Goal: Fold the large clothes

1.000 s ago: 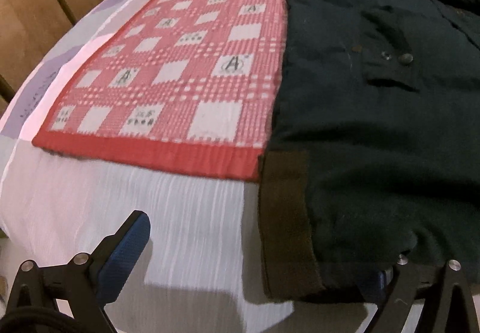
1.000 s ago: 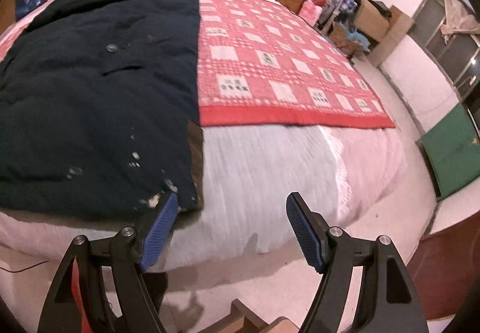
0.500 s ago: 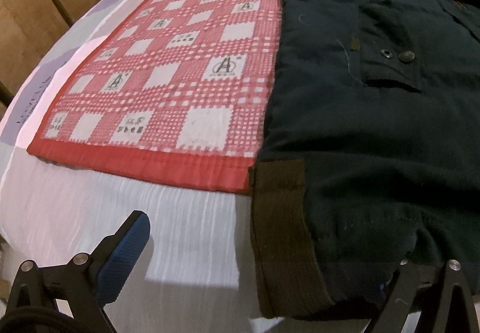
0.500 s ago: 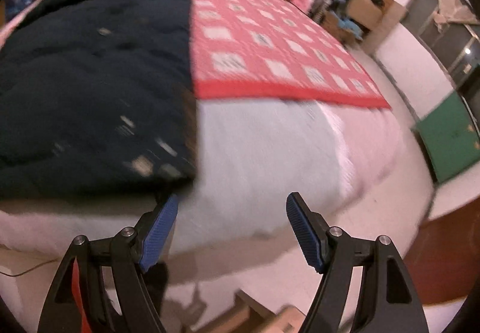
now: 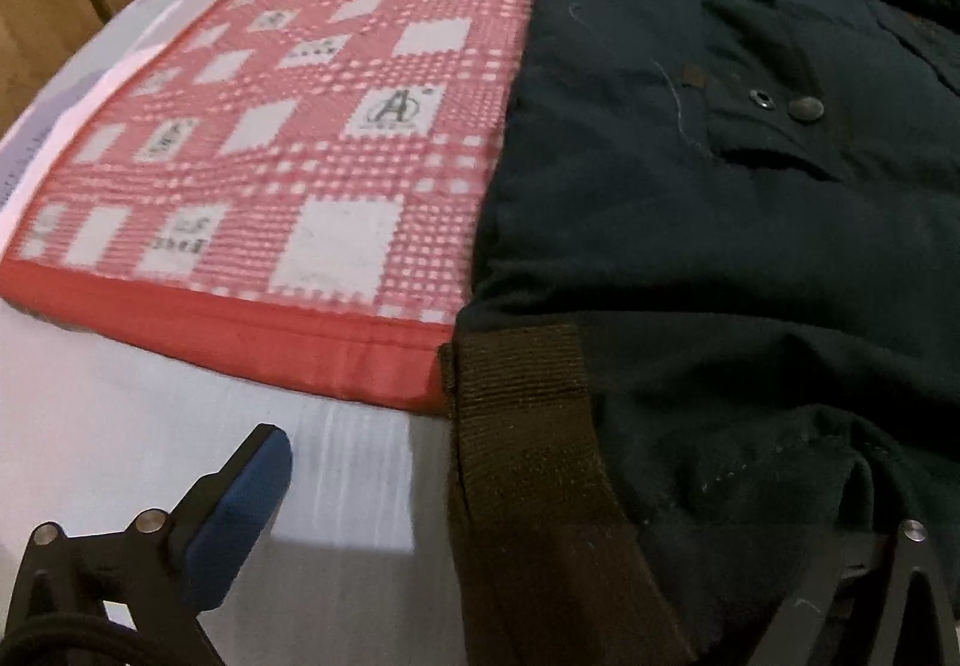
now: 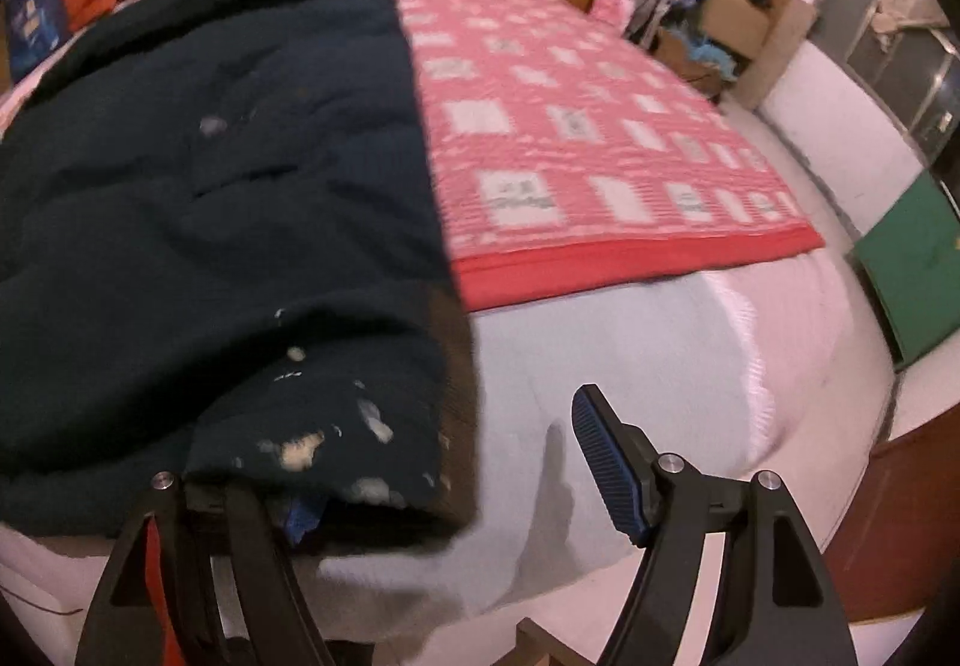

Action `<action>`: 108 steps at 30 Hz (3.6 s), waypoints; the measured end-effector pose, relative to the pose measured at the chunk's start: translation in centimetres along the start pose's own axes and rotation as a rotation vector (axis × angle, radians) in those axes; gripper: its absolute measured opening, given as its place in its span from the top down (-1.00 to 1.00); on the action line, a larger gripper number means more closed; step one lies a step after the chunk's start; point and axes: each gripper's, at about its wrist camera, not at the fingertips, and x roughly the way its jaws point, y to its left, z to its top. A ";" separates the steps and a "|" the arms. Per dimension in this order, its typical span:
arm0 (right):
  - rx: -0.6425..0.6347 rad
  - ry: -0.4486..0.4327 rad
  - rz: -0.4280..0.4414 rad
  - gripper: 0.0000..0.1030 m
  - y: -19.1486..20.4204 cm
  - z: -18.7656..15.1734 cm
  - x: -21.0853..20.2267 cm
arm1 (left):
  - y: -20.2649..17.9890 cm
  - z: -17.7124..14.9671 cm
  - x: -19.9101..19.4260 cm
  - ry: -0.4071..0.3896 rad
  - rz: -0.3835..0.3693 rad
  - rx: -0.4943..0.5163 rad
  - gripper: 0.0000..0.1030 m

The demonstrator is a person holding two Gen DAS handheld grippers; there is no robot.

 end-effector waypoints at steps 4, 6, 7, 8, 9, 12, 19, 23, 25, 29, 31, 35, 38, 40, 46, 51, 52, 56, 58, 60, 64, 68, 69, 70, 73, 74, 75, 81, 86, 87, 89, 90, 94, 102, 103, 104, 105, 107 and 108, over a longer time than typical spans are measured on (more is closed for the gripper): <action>0.052 0.050 0.051 -0.51 -0.7 0.1 1.5 | 0.6 -0.4 0.3 -0.007 -0.047 -0.020 -1.00; 0.051 0.057 0.054 -0.55 -0.7 0.2 1.6 | 0.4 -0.2 0.2 -0.001 -0.037 -0.008 -0.98; 0.043 0.062 0.054 -0.55 -0.7 0.3 1.6 | 0.3 -0.2 0.1 0.002 -0.041 -0.006 -0.86; 0.037 0.066 0.054 -0.55 -0.7 0.4 1.6 | 0.2 -0.2 -0.1 0.000 -0.053 -0.001 -0.77; 0.026 0.084 0.060 -0.54 -0.7 0.6 1.5 | 0.1 -0.2 -0.4 -0.005 -0.063 0.005 -0.51; 0.037 0.045 0.086 0.50 -1.4 1.0 0.3 | 0.1 -0.3 -1.7 -0.009 -0.118 0.021 0.42; 0.092 0.026 0.117 0.66 -2.5 1.1 -1.2 | 1.4 -0.7 -3.0 -0.003 -0.124 0.045 0.66; 0.074 0.022 0.119 0.67 -2.4 1.2 -1.1 | 1.1 -0.3 -2.4 -0.023 -0.112 0.035 0.65; 0.067 0.022 0.123 0.66 -2.4 1.1 -1.1 | 0.5 -0.3 -1.8 -0.032 -0.091 0.058 0.61; 0.058 0.031 0.131 0.66 -2.3 1.1 -0.7 | -0.6 0.3 -1.3 -0.057 -0.055 0.104 0.54; 0.050 0.029 0.132 0.66 -2.2 1.0 -0.6 | -0.4 0.5 -1.3 -0.057 -0.066 0.095 0.58; 0.057 0.025 0.142 0.66 -2.5 0.9 -0.7 | 0.2 0.3 -2.4 -0.047 -0.062 0.096 0.76; 0.059 0.020 0.150 0.67 -2.8 1.0 -1.0 | 0.0 0.3 -4.1 -0.055 -0.050 0.152 0.76; 0.060 0.015 0.158 0.68 -3.1 1.1 -1.4 | 0.4 0.7 -5.4 -0.068 -0.061 0.154 0.76; 0.060 -0.028 0.193 0.70 -4.3 2.3 -4.3 | 1.1 2.0 -8.1 -0.098 -0.085 0.145 0.74; 0.035 -0.029 0.196 0.70 -5.0 3.1 -5.7 | 0.5 1.5 -9.6 -0.079 -0.096 0.172 0.75; 0.030 -0.030 0.197 0.71 -5.1 3.2 -6.0 | 0.5 1.3 -10.1 -0.075 -0.101 0.176 0.75; 0.003 -0.032 0.193 0.71 -6.2 3.5 -8.4 | 0.5 0.4 -12.3 -0.055 -0.114 0.186 0.75; -0.014 -0.025 0.193 0.71 -6.7 3.6 -9.7 | 0.4 -0.1 -13.6 -0.038 -0.118 0.189 0.75; -0.037 -0.014 0.191 0.71 -7.3 3.6 -11.6 | 0.5 -0.8 -15.0 -0.019 -0.124 0.190 0.75; -0.075 0.017 0.181 0.71 -8.2 3.5 -16.0 | 0.8 -1.8 -18.0 0.019 -0.136 0.164 0.75; -0.104 0.056 0.163 0.71 -9.4 3.4 -20.7 | 1.6 -2.8 -21.5 0.071 -0.159 0.137 0.75; -0.112 0.063 0.157 0.71 -9.7 3.5 -22.1 | 1.9 -3.0 -22.5 0.082 -0.163 0.134 0.75; -0.116 0.068 0.151 0.71 -10.0 3.5 -23.1 | 2.0 -3.0 -23.2 0.086 -0.164 0.133 0.75; -0.122 0.079 0.137 0.71 -10.9 4.0 -26.6 | 2.6 -2.5 -25.4 0.088 -0.165 0.128 0.74; -0.125 0.074 0.135 0.71 -11.1 4.4 -27.3 | 2.6 -2.0 -25.8 0.082 -0.161 0.134 0.74; -0.131 0.062 0.134 0.71 -11.2 5.2 -28.0 | 2.6 -1.2 -25.9 0.072 -0.152 0.142 0.74; -0.151 -0.044 0.163 0.73 -9.9 11.3 -27.1 | 2.5 6.4 -24.4 -0.012 -0.108 0.124 0.73; -0.152 -0.148 0.232 0.74 -9.2 18.9 -22.9 | 0.0 13.9 -21.8 -0.074 -0.065 0.135 0.72; -0.154 -0.170 0.249 0.74 -8.9 20.7 -22.0 | -0.3 15.9 -20.9 -0.081 -0.054 0.119 0.72; -0.161 -0.211 0.278 0.74 -8.0 24.5 -19.9 | -1.1 19.1 -19.5 -0.093 -0.037 0.089 0.72; -0.164 -0.223 0.287 0.74 -7.5 26.2 -18.8 | -1.4 21.0 -18.4 -0.096 -0.030 0.074 0.72; -0.168 -0.251 0.326 0.74 -4.8 33.7 -13.0 | -2.8 27.1 -13.9 -0.103 -0.007 0.059 0.72; -0.186 -0.169 0.289 0.74 1.2 44.1 -1.1 | -6.6 36.3 -0.8 0.028 0.014 0.073 0.73; -0.185 -0.147 0.279 0.74 1.9 44.8 0.4 | -7.1 36.9 1.3 0.058 0.019 0.088 0.72; -0.185 -0.118 0.260 0.73 2.9 45.6 2.4 | -7.4 37.1 2.6 0.078 0.023 0.096 0.72; -0.187 -0.097 0.247 0.73 3.6 46.0 4.0 | -7.6 37.3 3.9 0.094 0.026 0.105 0.72; -0.199 -0.065 0.220 0.73 4.5 46.1 6.5 | -8.1 37.5 6.3 0.121 0.028 0.118 0.72; -0.202 -0.054 0.208 0.73 5.0 46.3 7.6 | -8.3 37.6 7.4 0.132 0.026 0.124 0.72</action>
